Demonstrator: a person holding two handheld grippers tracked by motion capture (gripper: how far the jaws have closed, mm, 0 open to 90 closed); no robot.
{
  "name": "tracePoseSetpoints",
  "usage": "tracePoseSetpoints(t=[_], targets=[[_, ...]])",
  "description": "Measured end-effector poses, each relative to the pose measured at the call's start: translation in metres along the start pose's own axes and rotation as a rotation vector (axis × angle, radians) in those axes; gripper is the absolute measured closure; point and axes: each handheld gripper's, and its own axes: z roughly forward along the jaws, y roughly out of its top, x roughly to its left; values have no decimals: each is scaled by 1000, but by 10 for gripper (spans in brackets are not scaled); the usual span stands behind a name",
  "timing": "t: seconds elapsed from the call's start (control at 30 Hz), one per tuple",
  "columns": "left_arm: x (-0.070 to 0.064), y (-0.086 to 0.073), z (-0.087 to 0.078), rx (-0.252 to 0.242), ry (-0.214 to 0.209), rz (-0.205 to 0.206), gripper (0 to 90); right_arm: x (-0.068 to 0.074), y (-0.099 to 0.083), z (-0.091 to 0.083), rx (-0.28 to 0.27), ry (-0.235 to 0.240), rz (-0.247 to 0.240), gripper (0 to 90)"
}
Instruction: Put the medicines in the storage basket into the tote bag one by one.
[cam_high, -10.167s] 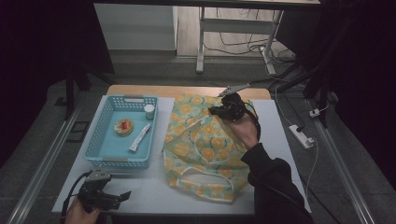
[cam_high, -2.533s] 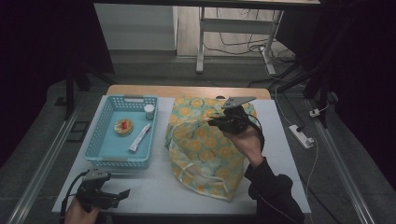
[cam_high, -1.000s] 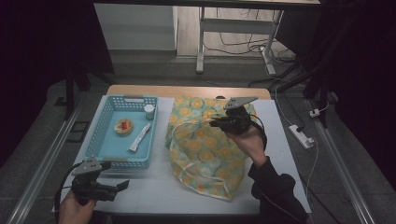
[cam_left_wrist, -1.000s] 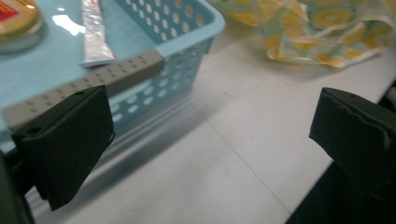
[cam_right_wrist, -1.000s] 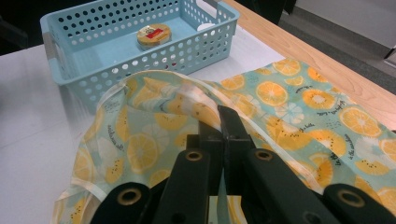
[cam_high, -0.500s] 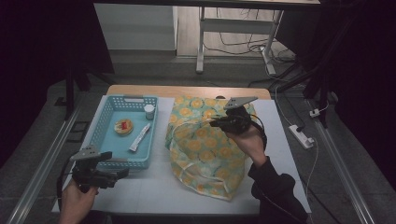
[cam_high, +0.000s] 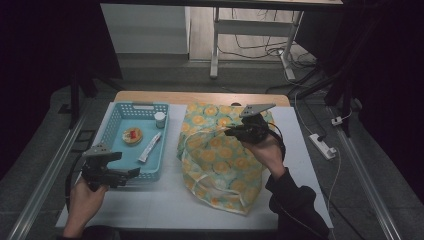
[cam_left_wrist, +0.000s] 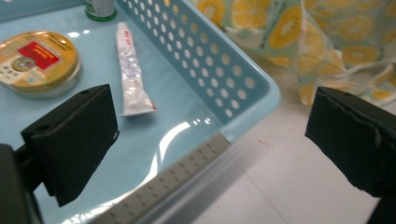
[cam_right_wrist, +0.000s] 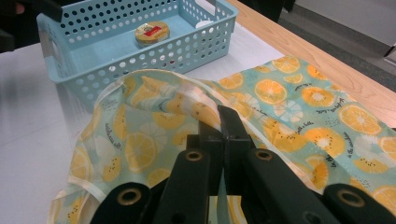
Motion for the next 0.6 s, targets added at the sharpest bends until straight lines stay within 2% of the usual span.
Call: tracePoseSetpoints(t=[0.1,0.3,0.43,0.6], targets=[[5,8,6,37,1,2,12,1,0,1,0,1,-3,896],[17,23,18,69,-21,-37,2,1,0,0,-8,-4,-9,896],[23,32,27,96,6,-30,1,0,-1,1,-5,-5,-11,896],[31,43,34,95,33,-38,1,1,-1,1,-9,-9,-15,896]])
